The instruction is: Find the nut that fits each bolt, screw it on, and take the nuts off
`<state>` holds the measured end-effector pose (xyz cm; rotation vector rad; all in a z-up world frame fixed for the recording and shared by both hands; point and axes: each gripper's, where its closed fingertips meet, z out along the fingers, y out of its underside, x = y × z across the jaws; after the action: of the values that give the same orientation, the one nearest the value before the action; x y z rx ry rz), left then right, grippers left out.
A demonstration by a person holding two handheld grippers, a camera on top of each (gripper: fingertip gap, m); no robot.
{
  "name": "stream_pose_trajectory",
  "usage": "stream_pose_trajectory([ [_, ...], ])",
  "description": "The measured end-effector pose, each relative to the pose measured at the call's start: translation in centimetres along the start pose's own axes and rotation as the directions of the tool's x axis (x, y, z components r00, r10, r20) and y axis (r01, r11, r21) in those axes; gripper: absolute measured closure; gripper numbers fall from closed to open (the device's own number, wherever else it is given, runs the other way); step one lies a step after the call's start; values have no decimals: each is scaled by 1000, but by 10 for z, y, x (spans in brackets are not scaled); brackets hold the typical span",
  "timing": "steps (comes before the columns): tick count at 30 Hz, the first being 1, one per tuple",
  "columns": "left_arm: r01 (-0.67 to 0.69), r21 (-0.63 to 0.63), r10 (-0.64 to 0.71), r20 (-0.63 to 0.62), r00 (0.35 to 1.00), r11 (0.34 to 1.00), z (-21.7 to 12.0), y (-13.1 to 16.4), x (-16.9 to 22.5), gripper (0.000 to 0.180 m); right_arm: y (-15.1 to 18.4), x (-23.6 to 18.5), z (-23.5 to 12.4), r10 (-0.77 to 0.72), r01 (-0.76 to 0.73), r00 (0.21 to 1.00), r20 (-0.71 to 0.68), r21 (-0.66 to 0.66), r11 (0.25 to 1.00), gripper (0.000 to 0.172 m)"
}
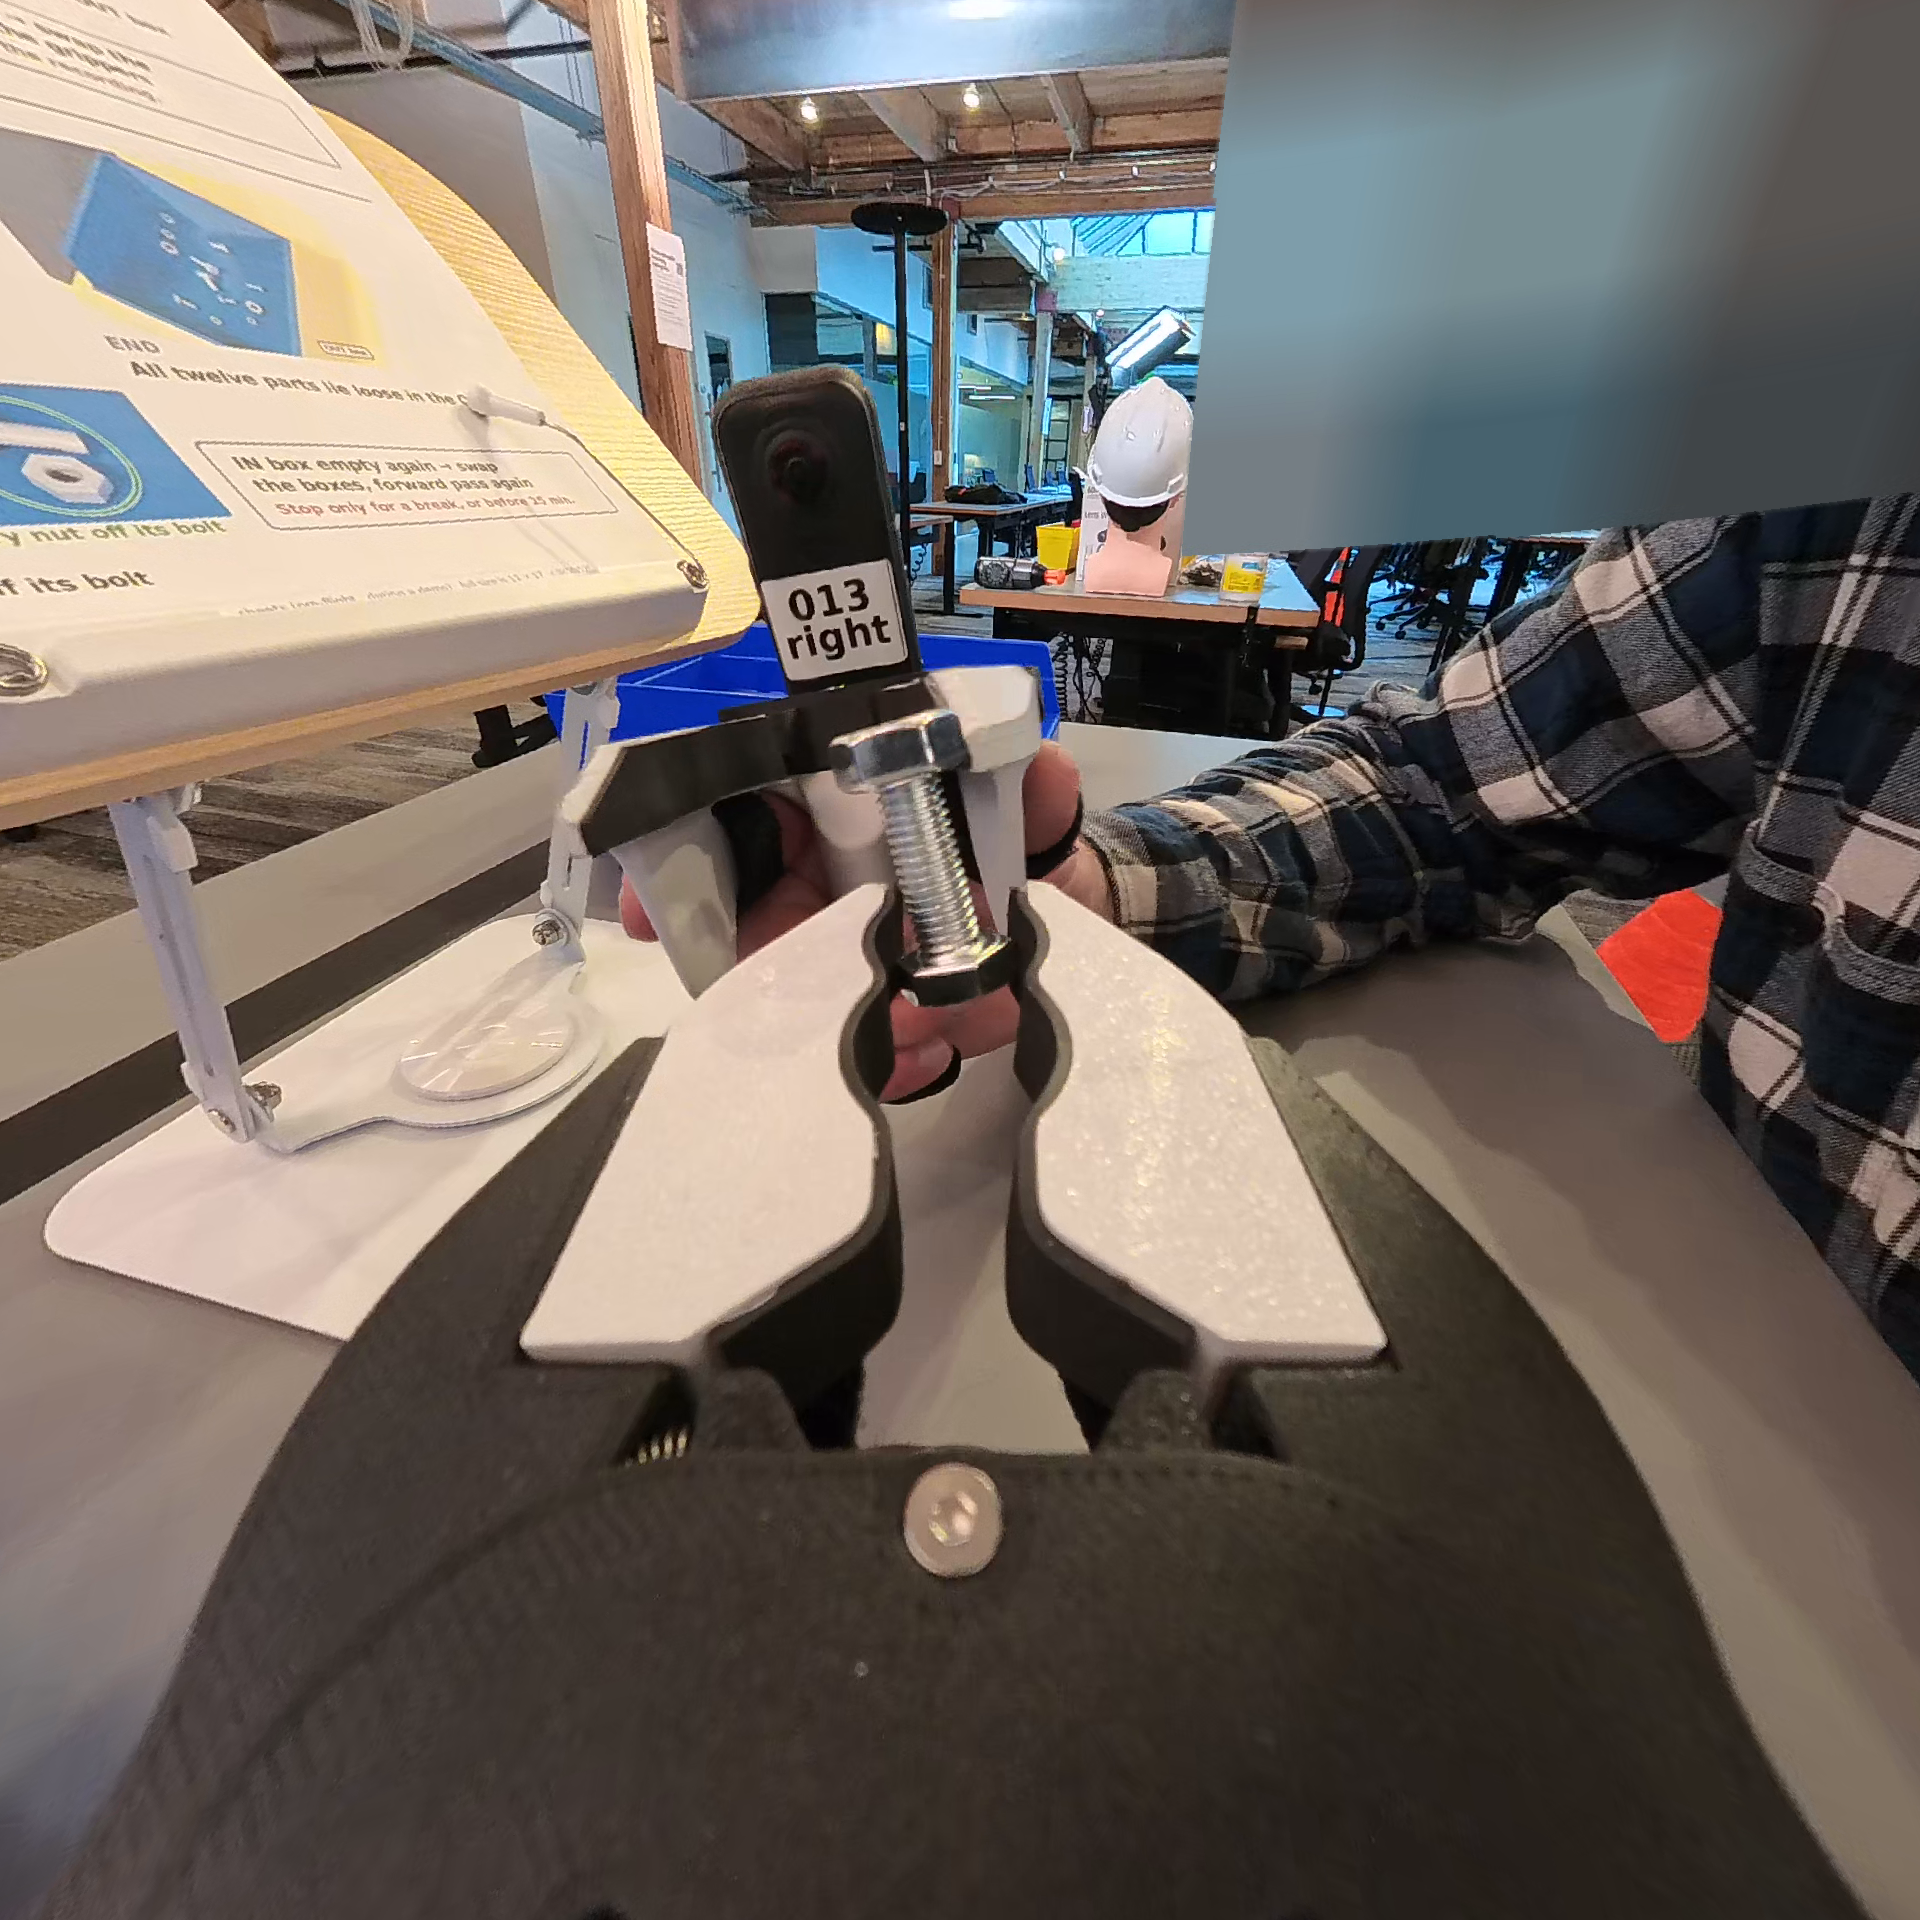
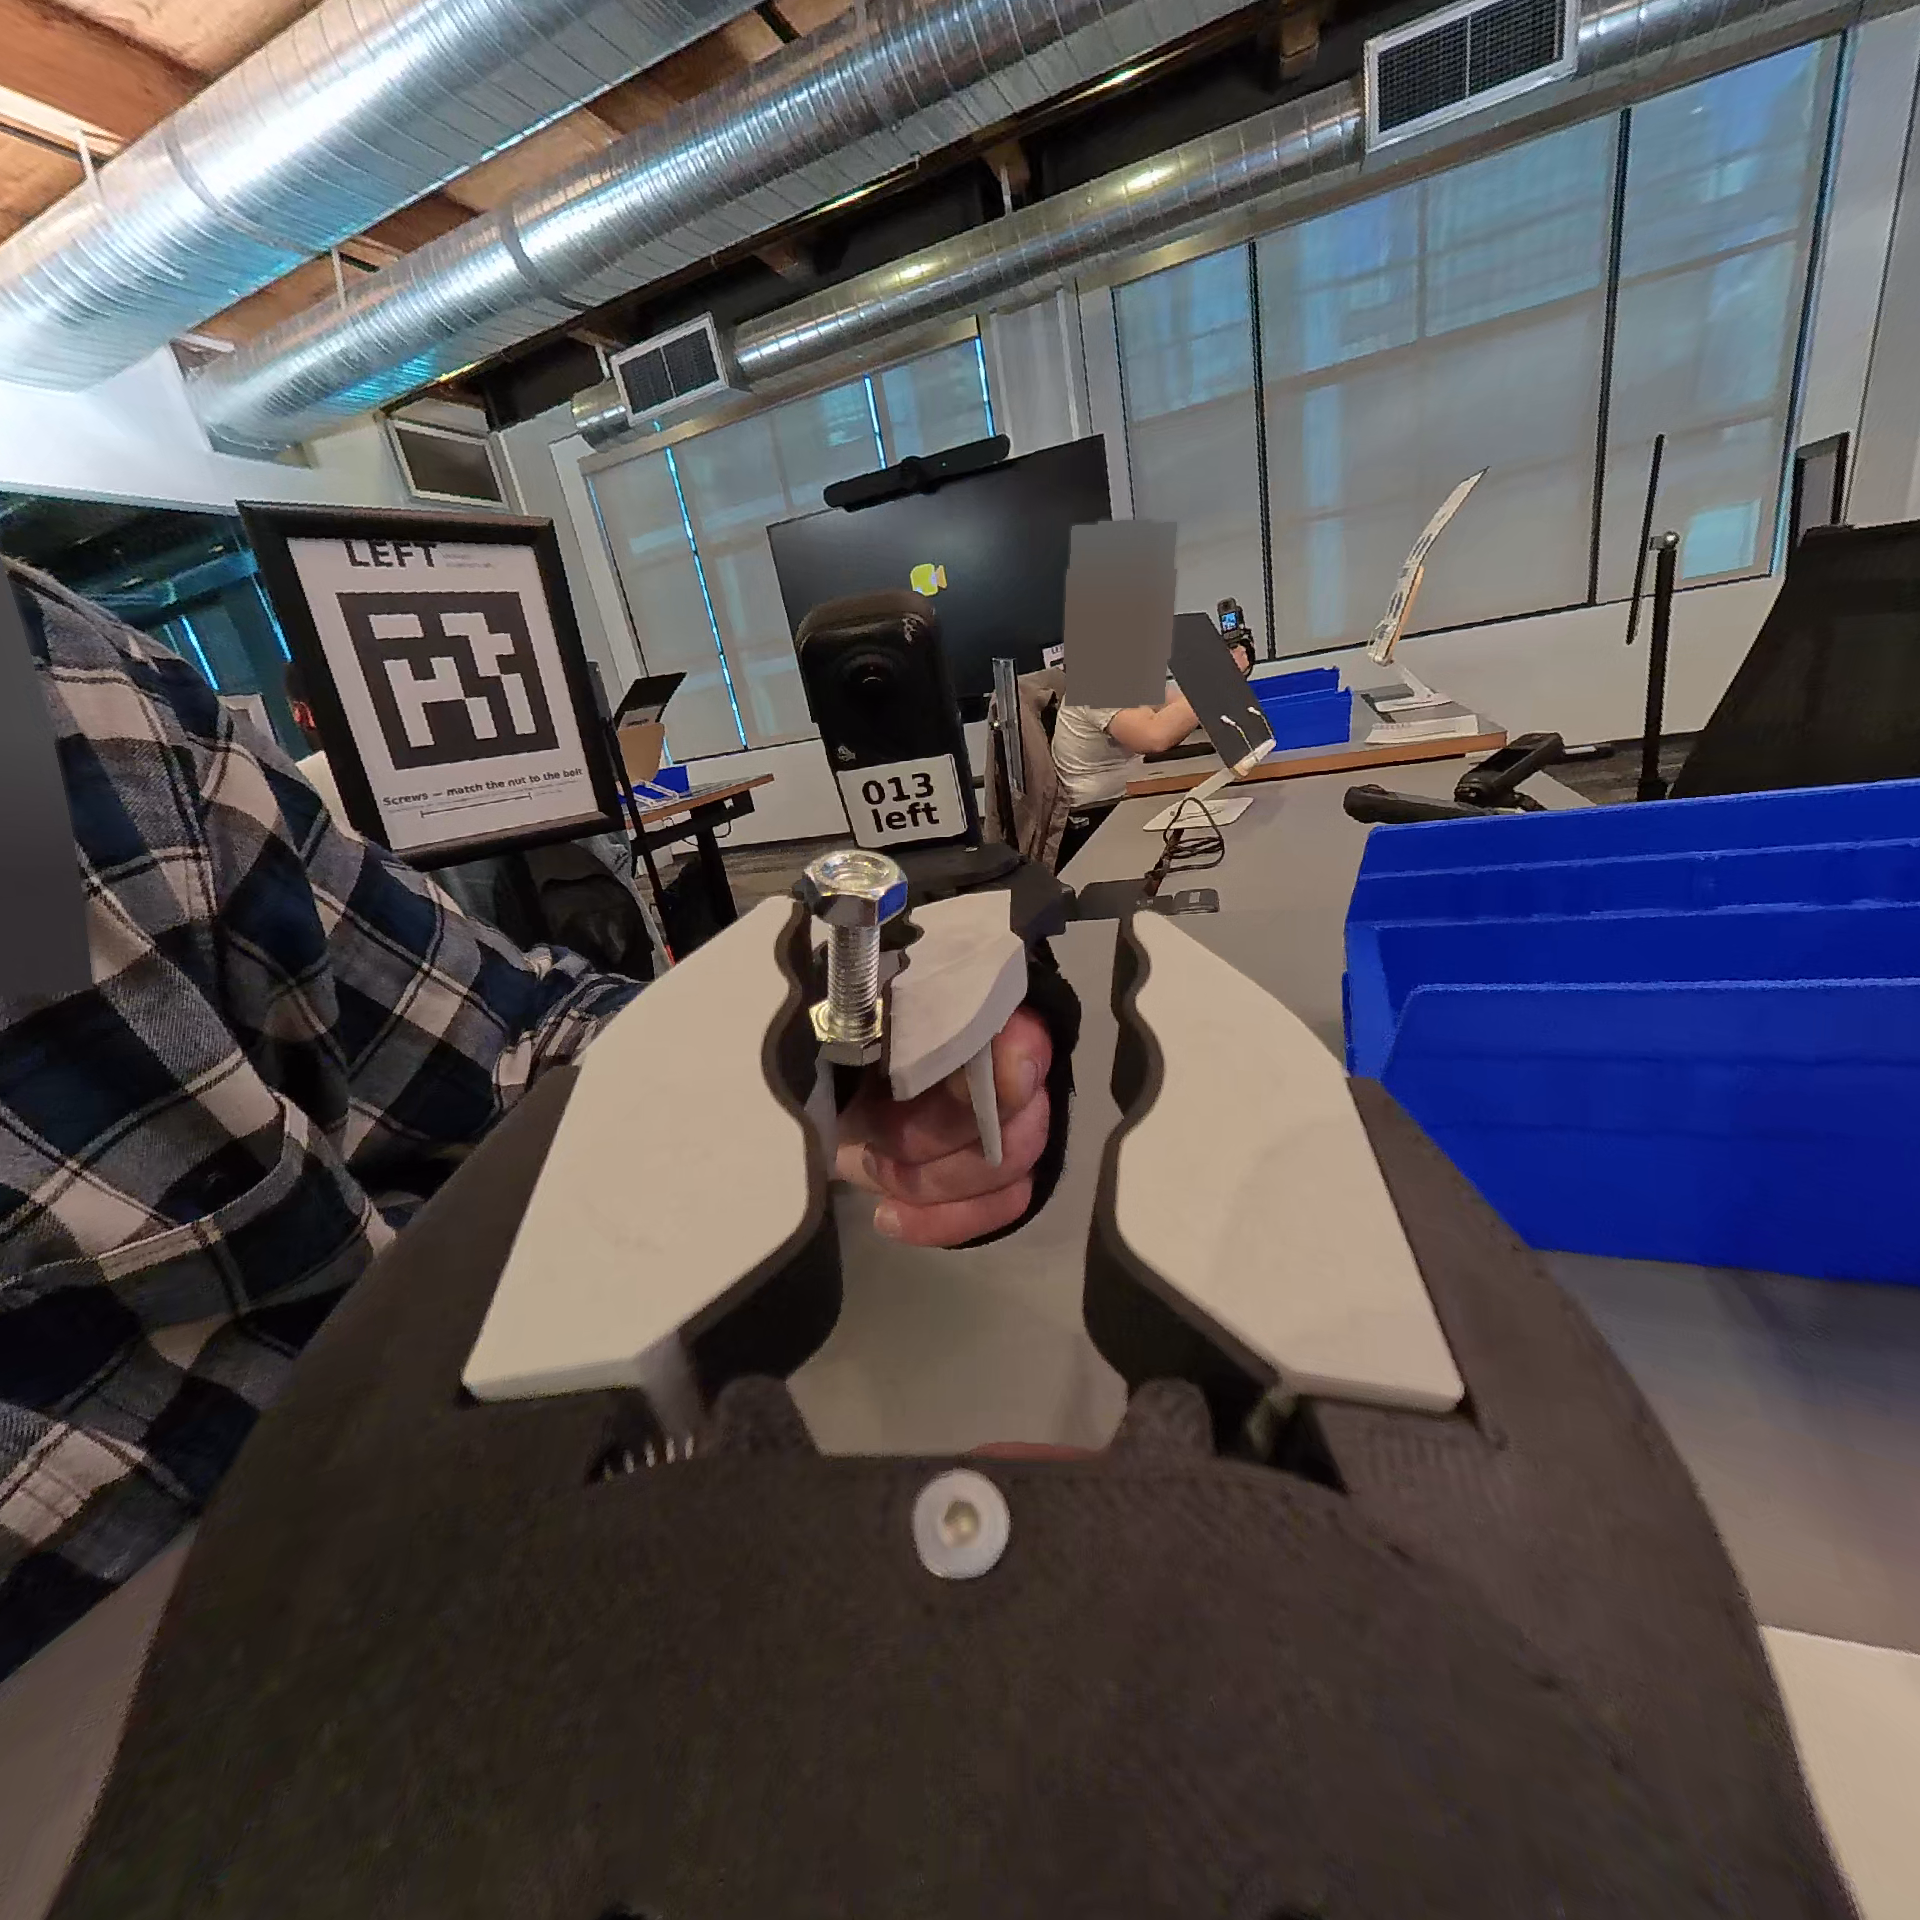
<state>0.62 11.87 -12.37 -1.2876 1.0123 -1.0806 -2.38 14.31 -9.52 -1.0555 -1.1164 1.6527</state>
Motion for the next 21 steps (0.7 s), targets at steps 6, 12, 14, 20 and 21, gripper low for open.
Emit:
stream_pose_trajectory([
  [6, -5, -7, 5, 6, 1000, 1000, 0, 0, -1, 162, -1, 0, -1, -9, 9, 1000, -6, -3, 1000, 117],
  [12, -84, -179, 109, 134, 985, 980, -6, 14, -19, 162, 8, 5, -1, -53, 47, 998, -45, -127, 991, 121],
  [14, -148, -284, 209, 198, 958, 947, -11, 20, -28, 162, 14, 6, 0, -74, 62, 995, -60, -189, 980, 121],
  [20, -230, -482, 401, 288, 869, 845, -20, 30, -45, 162, 28, 11, 6, -120, 81, 985, -120, -290, 954, 129],
  [21, -231, -501, 414, 290, 863, 834, -21, 32, -46, 162, 29, 12, 6, -123, 79, 984, -130, -300, 951, 129],
])
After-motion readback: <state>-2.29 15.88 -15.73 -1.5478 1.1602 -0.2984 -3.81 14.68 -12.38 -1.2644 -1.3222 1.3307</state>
